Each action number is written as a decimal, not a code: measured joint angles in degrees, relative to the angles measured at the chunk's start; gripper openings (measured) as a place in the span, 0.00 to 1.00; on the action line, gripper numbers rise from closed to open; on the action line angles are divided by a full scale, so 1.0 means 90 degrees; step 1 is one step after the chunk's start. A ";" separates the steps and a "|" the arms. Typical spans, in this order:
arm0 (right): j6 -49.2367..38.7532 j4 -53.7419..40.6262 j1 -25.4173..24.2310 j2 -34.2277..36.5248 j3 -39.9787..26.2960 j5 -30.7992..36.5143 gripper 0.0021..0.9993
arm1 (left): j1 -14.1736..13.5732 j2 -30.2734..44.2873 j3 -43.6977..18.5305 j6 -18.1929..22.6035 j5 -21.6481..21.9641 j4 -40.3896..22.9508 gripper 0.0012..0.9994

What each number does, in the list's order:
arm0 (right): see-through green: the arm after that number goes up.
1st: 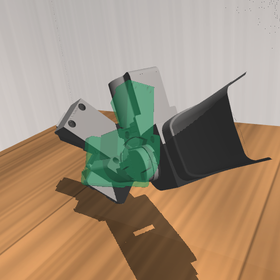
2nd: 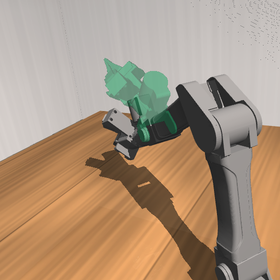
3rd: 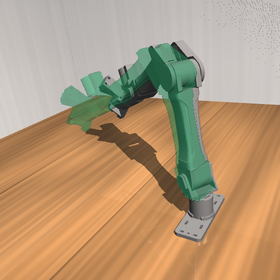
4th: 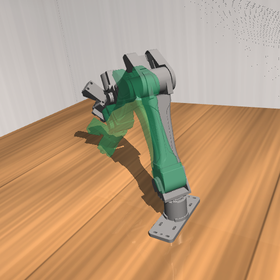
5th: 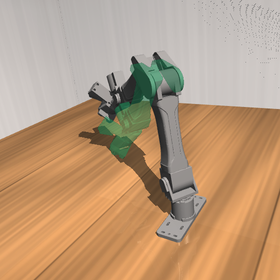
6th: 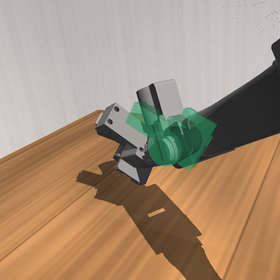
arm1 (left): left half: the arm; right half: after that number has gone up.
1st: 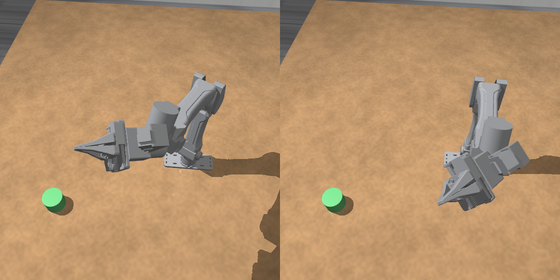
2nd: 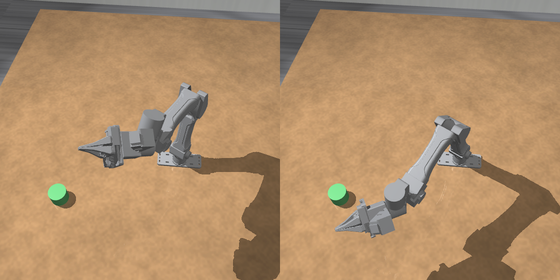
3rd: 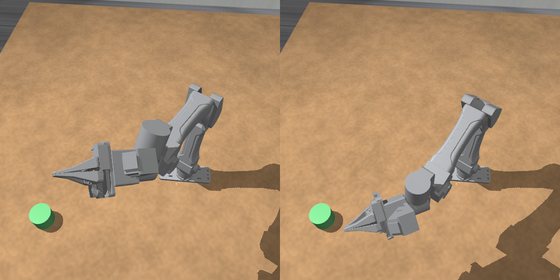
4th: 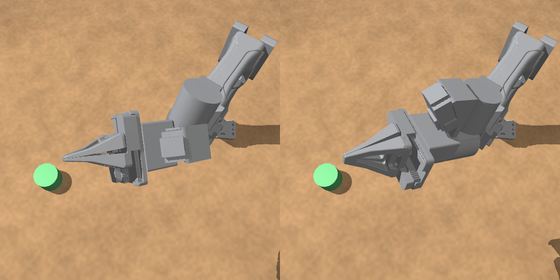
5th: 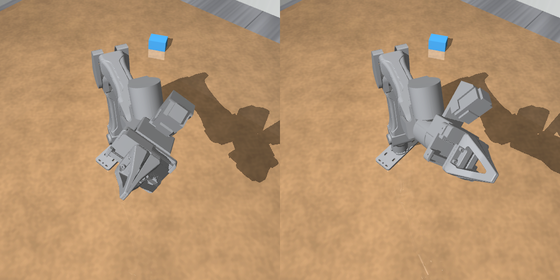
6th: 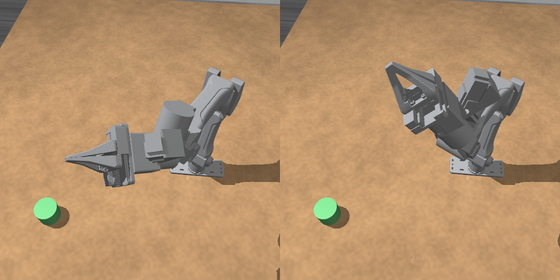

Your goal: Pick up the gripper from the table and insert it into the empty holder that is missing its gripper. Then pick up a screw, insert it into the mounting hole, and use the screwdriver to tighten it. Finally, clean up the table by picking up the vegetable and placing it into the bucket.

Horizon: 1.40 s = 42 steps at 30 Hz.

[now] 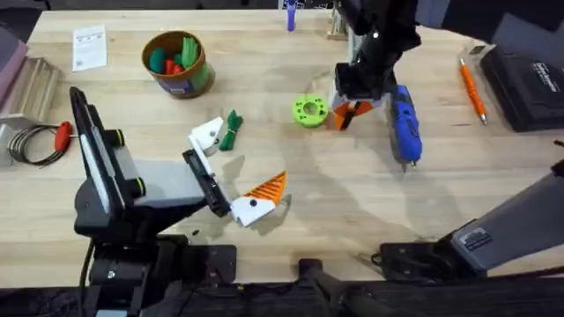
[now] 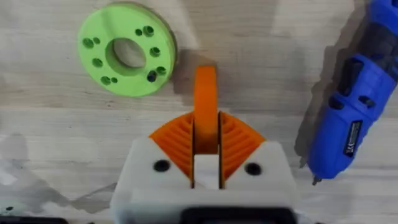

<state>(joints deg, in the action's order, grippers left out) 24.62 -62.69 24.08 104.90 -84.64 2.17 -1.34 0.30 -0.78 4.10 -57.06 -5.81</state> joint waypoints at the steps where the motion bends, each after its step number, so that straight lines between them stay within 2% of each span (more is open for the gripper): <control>1: 0.0005 -0.0002 0.0000 0.0000 0.0000 -0.0002 0.19 | 0.0000 0.0002 0.0000 0.0000 0.0000 -0.0002 0.99; 3: 0.0009 0.0002 0.0000 0.0000 0.0000 0.0005 0.05 | 0.0000 0.0000 0.0000 0.0000 0.0002 -0.0002 0.99; 5: 0.0030 0.0005 0.0000 0.0000 0.0000 0.0016 0.01 | 0.0000 0.0000 0.0000 0.0001 0.0000 -0.0002 0.99; 16: 0.0032 -0.0015 0.0000 -0.0209 0.0000 0.0015 0.01 | 0.0000 0.0000 0.0000 0.0000 0.0000 -0.0002 0.99; 24: 0.0078 -0.0030 0.0000 -0.1907 -0.0013 0.0012 0.01 | 0.0000 0.0002 0.0000 0.0000 0.0000 -0.0002 0.99; 28: 0.0246 -0.0042 0.0000 -0.2443 -0.0053 0.0014 0.01 | 0.0000 0.0000 0.0000 0.0000 0.0000 -0.0002 0.99; 38: 0.0411 -0.0012 -0.0090 -0.2715 -0.0029 0.0014 0.01 | 0.0000 0.0000 0.0000 0.0001 0.0000 -0.0002 0.99; 42: 0.0412 0.0303 -0.0114 -0.2744 -0.0027 0.0012 0.01 | 0.0000 0.0000 0.0000 0.0000 0.0000 -0.0002 0.99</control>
<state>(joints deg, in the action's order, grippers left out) 28.33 -59.97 23.05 80.20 -84.88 2.28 -1.34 0.30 -0.78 4.10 -57.06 -5.82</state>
